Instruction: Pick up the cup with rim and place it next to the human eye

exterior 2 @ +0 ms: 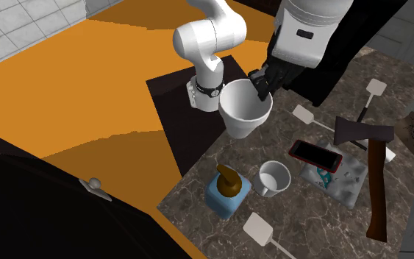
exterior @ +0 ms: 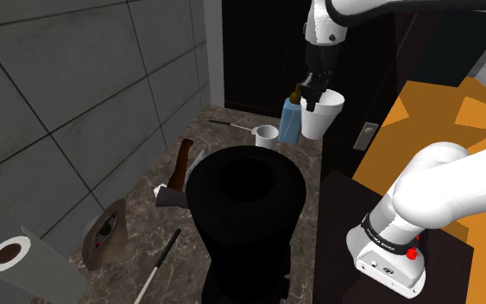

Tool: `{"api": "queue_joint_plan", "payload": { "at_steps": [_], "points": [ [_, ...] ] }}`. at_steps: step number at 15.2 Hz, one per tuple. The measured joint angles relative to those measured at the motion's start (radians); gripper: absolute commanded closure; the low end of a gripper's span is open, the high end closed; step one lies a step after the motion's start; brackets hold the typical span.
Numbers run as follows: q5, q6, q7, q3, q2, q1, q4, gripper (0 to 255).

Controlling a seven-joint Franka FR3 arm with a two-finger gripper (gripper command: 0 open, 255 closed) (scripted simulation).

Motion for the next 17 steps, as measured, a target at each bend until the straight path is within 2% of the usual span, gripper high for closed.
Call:
{"api": "queue_joint_plan", "payload": {
  "at_steps": [9, 17],
  "points": [
    [-0.001, -0.111, -0.002, -0.001, 0.016, -0.001, 0.127, 255],
    [0.096, -0.116, 0.171, 0.146, 0.063, 0.053, 0.183, 255]
  ]
}}
